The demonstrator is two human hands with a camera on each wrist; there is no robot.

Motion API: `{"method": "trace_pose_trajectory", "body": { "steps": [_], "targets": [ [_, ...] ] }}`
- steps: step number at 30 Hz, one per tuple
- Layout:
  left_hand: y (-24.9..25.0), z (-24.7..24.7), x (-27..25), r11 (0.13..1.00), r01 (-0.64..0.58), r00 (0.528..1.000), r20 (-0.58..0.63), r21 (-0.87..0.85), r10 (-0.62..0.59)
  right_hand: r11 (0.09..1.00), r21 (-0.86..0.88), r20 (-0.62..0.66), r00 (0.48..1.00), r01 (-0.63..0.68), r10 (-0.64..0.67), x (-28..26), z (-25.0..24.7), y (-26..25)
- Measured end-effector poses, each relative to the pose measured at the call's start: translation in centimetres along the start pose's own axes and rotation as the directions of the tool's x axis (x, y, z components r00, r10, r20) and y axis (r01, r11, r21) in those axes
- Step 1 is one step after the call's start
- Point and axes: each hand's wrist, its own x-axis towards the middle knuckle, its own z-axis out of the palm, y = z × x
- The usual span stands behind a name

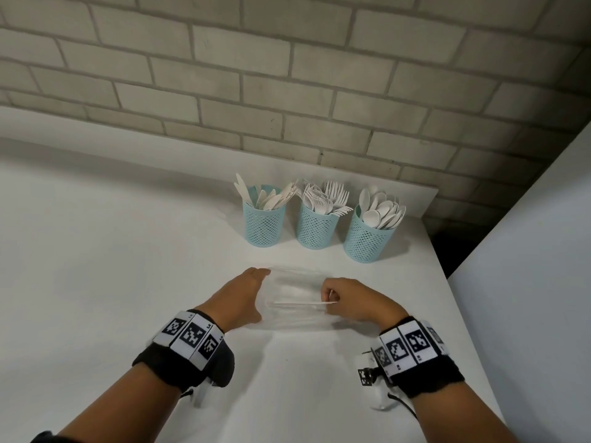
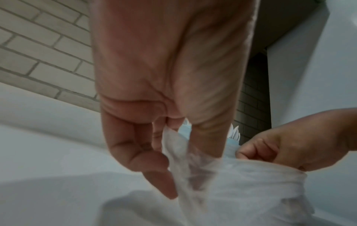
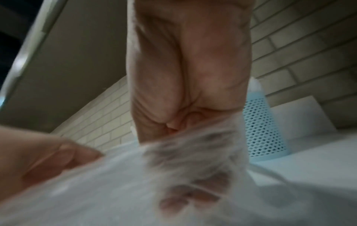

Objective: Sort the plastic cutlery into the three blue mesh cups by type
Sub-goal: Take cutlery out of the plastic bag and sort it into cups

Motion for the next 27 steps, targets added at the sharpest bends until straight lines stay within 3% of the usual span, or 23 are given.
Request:
{"method": "trace_pose_trajectory", "body": {
  "steps": [3, 6, 15, 19, 23, 27],
  "targets": [
    [0.1, 0.1, 0.1, 0.999, 0.032, 0.999, 0.003, -0.008, -0.032, 0.960, 0.278, -0.089, 0.996, 0.038, -0.014, -0.4, -0.7, 0.5],
    [0.1, 0.2, 0.1, 0.998, 0.046, 0.999, 0.009, -0.047, -0.046, 0.802, 0.592, -0.164, 0.986, 0.079, 0.024, -0.9, -1.1, 0.5],
    [0.3, 0.3, 0.3, 0.992, 0.046, 0.999, 0.002, -0.122, -0.046, 0.509, 0.850, -0.248, 0.955, 0.136, 0.159, 0.3, -0.7, -2.0],
    [0.2, 0.2, 0.4, 0.989, 0.063, 0.998, -0.001, -0.134, -0.064, 0.538, 0.831, -0.255, 0.956, 0.140, 0.144, 0.8, -0.5, -2.4],
    [-0.2, -0.1, 0.3, 0.988, 0.068, 0.998, -0.005, -0.137, -0.070, 0.642, 0.744, -0.304, 0.950, 0.188, 0.073, 1.1, -1.3, -3.2],
    [-0.6, -0.5, 0.1, 0.987, 0.061, 0.998, -0.004, -0.148, -0.063, 0.706, 0.623, -0.484, 0.875, 0.337, 0.010, 1.5, -4.9, -5.7]
  ]
}}
